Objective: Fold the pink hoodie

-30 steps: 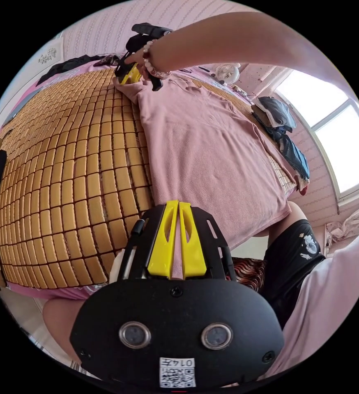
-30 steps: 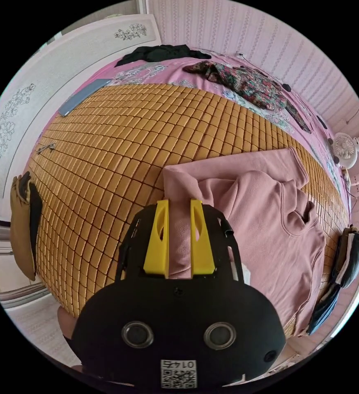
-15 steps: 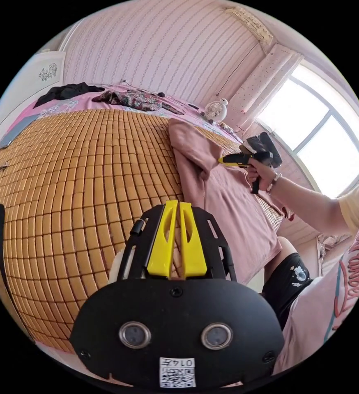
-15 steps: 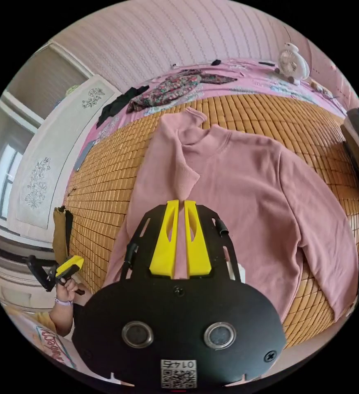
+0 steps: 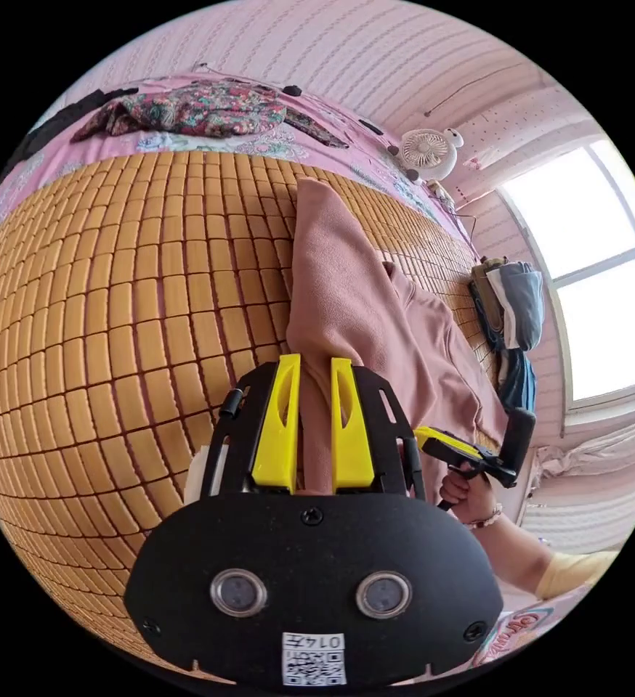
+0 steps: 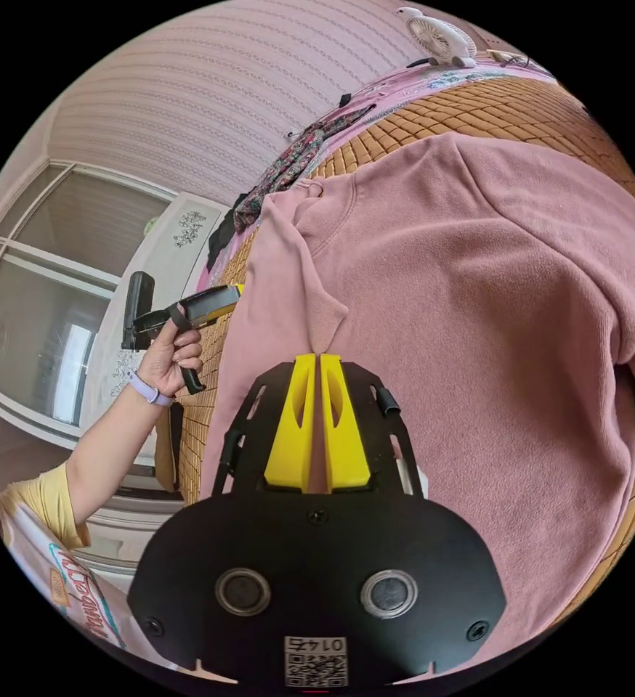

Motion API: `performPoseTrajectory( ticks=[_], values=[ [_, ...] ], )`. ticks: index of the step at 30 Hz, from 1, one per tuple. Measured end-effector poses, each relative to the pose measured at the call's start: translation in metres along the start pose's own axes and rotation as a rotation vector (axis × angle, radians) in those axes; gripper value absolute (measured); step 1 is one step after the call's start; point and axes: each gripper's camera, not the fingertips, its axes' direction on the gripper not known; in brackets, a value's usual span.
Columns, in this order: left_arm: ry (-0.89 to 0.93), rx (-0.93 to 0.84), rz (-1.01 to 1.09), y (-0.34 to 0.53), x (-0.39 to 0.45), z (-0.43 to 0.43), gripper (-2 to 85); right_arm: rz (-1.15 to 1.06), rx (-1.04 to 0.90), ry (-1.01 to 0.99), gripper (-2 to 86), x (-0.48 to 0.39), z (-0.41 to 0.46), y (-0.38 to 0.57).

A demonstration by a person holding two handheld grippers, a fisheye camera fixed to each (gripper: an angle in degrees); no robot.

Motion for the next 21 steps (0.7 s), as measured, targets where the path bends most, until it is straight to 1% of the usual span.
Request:
performPoseTrajectory(
  ticks=[3, 6, 8, 9, 10, 11, 13, 15, 17, 19, 21],
  values=[
    [0.051, 0.035, -0.010, 0.007, -0.010, -0.007, 3.7, -0.079, -0.009, 0.098, 0.0, -0.018, 0.000, -0.002],
    [-0.024, 0.166, 0.001, 0.029, -0.014, -0.048, 2.2, -0.209, 0.029, 0.142, 0.6, -0.050, -0.001, -0.005],
    [-0.138, 0.318, 0.042, 0.065, -0.005, -0.105, 2.5, -0.321, 0.072, 0.091, 1.2, -0.079, -0.005, -0.009],
    [-0.175, 0.364, 0.052, 0.078, 0.001, -0.121, 2.6, -0.416, 0.116, 0.044, 1.6, -0.104, -0.009, -0.011],
    [-0.234, 0.470, 0.082, 0.109, 0.014, -0.151, 3.0, -0.516, 0.160, -0.002, 2.4, -0.130, -0.012, -0.010],
    [-0.269, 0.555, 0.113, 0.143, 0.027, -0.175, 3.5, -0.561, 0.179, -0.030, 2.8, -0.143, -0.013, -0.009],
    [-0.313, 0.604, 0.112, 0.190, 0.036, -0.195, 4.2, -0.662, 0.181, -0.138, 6.3, -0.179, -0.010, -0.005],
    [-0.357, 0.574, 0.070, 0.230, 0.030, -0.201, 4.4, -0.677, 0.117, -0.152, 7.4, -0.193, 0.001, -0.001],
    [-0.392, 0.521, -0.033, 0.277, 0.007, -0.199, 4.5, -0.682, 0.082, -0.085, 7.6, -0.198, 0.011, 0.012],
    [-0.408, 0.457, -0.081, 0.304, -0.012, -0.193, 4.6, -0.697, 0.035, -0.001, 7.5, -0.197, 0.022, 0.037],
    [-0.467, 0.403, -0.140, 0.323, -0.030, -0.189, 4.8, -0.694, -0.016, 0.030, 7.4, -0.192, 0.029, 0.057]
  ],
)
